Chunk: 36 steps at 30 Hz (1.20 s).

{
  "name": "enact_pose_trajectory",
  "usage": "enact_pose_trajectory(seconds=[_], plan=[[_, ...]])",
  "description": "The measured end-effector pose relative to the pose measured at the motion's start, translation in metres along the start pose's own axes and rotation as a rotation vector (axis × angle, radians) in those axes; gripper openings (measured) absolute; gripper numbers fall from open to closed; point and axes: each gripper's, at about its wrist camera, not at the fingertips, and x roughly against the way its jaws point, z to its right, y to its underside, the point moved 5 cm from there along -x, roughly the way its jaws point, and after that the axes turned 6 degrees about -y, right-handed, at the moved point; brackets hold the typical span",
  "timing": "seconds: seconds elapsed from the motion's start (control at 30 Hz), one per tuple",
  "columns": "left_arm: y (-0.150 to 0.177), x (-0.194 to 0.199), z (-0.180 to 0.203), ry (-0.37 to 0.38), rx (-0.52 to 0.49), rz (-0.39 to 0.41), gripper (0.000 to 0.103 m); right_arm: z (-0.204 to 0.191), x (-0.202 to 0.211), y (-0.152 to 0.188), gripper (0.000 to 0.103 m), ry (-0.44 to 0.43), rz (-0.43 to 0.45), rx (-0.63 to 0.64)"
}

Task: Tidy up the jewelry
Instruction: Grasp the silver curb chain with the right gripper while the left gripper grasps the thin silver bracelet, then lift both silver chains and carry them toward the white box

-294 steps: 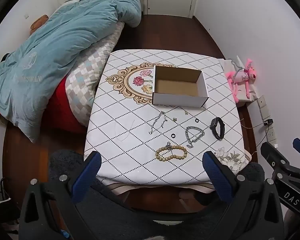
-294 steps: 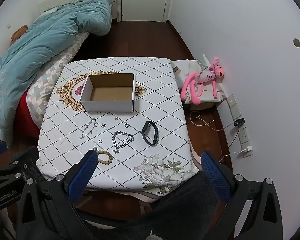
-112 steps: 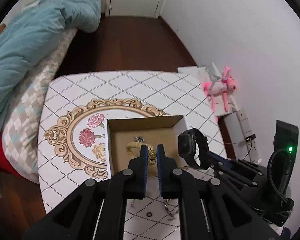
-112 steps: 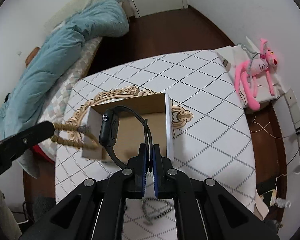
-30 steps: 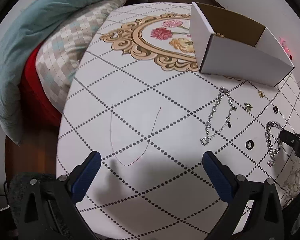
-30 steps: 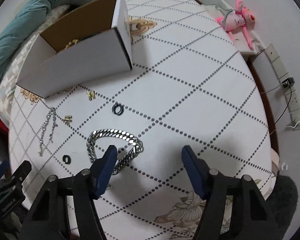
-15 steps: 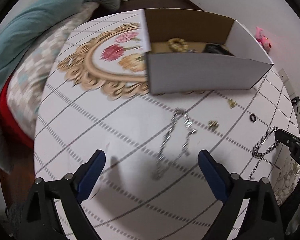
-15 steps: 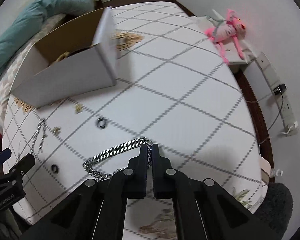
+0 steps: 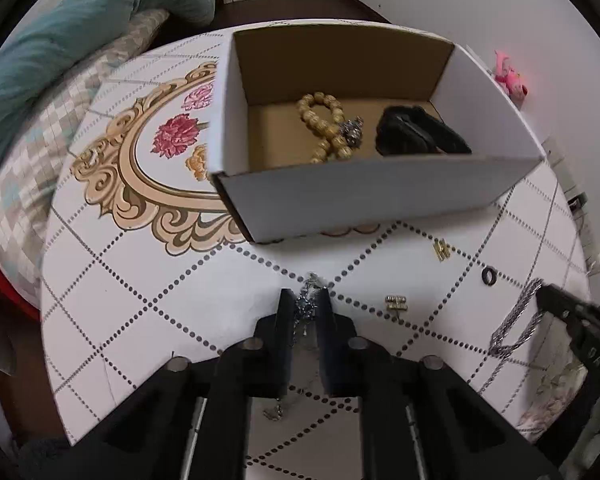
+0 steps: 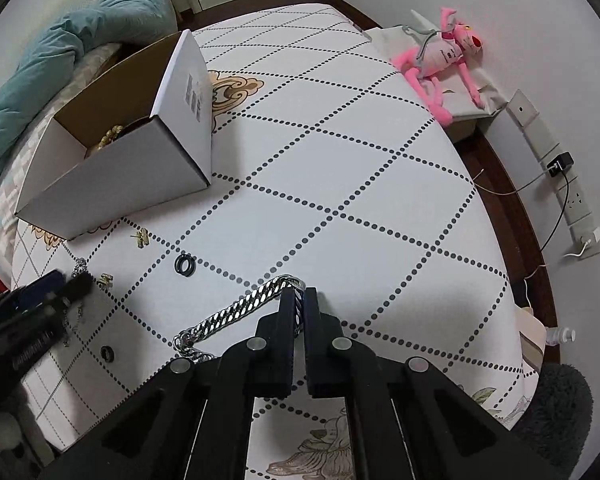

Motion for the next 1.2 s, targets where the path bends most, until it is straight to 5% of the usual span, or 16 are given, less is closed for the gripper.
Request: enact_pose_trajectory(seconds=[0.13, 0.6, 0.73, 0.83, 0.93, 1.1, 1.2], plan=[[0.0, 0.004, -0.012, 0.053, 0.047, 0.002, 0.0, -0.001, 0.0, -0.002, 0.004, -0.031, -0.002, -0.009], [0.016, 0.072, -0.039, 0.17, 0.104, 0.087, 0.0, -0.035, 0.053, -0.02, 0.004, -0.185, 0.092, 0.06], [0.009, 0.046, -0.034, 0.19, 0.123, 0.019, 0.011, -0.04, 0.06, -0.025, 0.004, -0.17, 0.113, 0.084], [0.009, 0.019, -0.03, 0.155, 0.131, -0.045, 0.037, -0.036, 0.053, -0.025, 0.004, -0.163, 0.103, 0.072], [0.007, 0.009, -0.02, 0.132, 0.097, -0.039, 0.038, -0.03, 0.044, -0.022, 0.004, -0.151, 0.088, 0.055], [0.006, 0.006, 0.003, 0.025, -0.029, 0.005, 0.037, -0.02, 0.031, -0.016, 0.004, -0.133, 0.06, 0.027], [0.005, 0.004, 0.01, -0.028, -0.078, 0.036, 0.014, -0.015, 0.026, -0.015, 0.004, -0.128, 0.053, 0.016]])
